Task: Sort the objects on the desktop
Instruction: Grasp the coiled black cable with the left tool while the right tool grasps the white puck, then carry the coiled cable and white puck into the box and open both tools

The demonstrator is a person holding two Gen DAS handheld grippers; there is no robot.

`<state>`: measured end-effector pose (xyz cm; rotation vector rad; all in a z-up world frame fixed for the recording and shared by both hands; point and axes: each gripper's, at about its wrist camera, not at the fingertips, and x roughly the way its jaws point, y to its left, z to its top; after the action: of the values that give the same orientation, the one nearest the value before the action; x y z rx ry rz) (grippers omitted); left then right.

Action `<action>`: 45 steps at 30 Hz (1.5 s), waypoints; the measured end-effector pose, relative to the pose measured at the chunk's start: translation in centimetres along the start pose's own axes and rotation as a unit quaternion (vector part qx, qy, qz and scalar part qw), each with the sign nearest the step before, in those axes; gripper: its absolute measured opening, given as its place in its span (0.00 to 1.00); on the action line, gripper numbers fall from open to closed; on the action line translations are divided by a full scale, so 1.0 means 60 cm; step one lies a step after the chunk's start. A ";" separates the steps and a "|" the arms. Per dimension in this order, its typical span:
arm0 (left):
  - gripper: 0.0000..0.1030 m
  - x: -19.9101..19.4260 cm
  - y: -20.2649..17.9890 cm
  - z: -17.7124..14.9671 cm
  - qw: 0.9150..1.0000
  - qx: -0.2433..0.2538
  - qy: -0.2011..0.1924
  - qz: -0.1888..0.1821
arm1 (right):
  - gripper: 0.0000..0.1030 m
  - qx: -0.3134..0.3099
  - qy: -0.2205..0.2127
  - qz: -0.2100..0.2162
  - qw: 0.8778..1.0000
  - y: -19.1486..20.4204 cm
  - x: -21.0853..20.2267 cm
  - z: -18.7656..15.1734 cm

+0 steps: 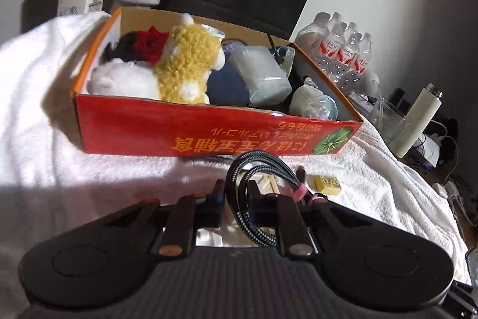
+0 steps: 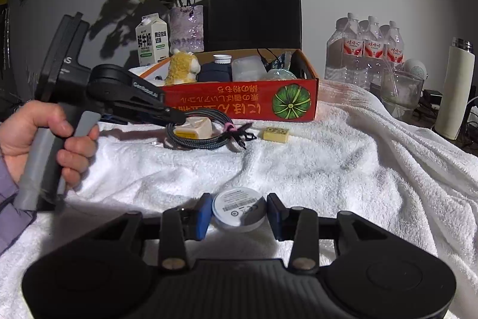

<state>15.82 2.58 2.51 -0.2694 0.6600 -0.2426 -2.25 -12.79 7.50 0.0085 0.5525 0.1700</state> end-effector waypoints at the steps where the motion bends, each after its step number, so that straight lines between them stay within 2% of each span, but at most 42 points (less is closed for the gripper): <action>1: 0.13 -0.011 -0.008 -0.004 1.000 0.014 -0.010 0.003 | 0.37 0.000 -0.001 0.001 1.000 -0.001 -0.001 0.000; 3: 0.12 -0.035 -0.025 -0.010 0.999 0.037 -0.028 0.010 | 0.37 0.003 -0.003 0.002 1.000 -0.002 -0.003 -0.001; 5: 0.12 -0.072 -0.045 -0.018 0.998 0.050 -0.048 -0.003 | 0.37 0.004 -0.006 0.002 1.000 -0.003 -0.008 -0.001; 10: 0.12 -0.177 -0.091 -0.040 0.992 0.067 -0.103 -0.019 | 0.37 0.005 -0.022 -0.004 1.000 -0.004 -0.034 0.002; 14: 0.12 -0.248 -0.110 -0.067 0.989 0.067 -0.129 -0.022 | 0.37 0.004 -0.043 -0.009 0.999 0.000 -0.065 0.008; 20: 0.12 -0.313 -0.117 -0.125 0.988 0.069 -0.137 0.009 | 0.37 0.002 -0.080 -0.011 0.997 0.012 -0.127 0.011; 26: 0.12 -0.354 -0.117 -0.165 0.988 0.063 -0.139 0.012 | 0.37 -0.009 -0.114 -0.011 0.993 0.032 -0.191 0.011; 30: 0.12 -0.374 -0.122 -0.170 0.986 0.069 -0.151 0.012 | 0.37 -0.015 -0.128 -0.012 0.992 0.043 -0.220 0.007; 35: 0.12 -0.380 -0.133 -0.146 0.980 0.093 -0.176 0.016 | 0.37 -0.013 -0.134 -0.012 0.991 0.040 -0.236 0.006; 37: 0.12 -0.372 -0.132 -0.125 0.978 0.099 -0.183 0.017 | 0.37 -0.006 -0.135 0.005 0.991 0.027 -0.236 0.021; 42: 0.12 -0.315 -0.116 -0.030 0.978 0.095 -0.185 0.013 | 0.37 -0.023 -0.149 0.008 0.989 0.011 -0.228 0.064; 43: 0.12 -0.299 -0.116 -0.007 0.977 0.104 -0.187 0.014 | 0.37 -0.034 -0.160 0.010 0.987 -0.001 -0.215 0.099; 45: 0.12 -0.262 -0.120 0.037 0.973 0.133 -0.186 0.023 | 0.37 -0.036 -0.164 0.014 0.986 -0.010 -0.206 0.119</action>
<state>4.23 1.02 15.42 -0.0383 0.2569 -0.2264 -8.75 -15.14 19.99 -0.0248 0.2180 0.2111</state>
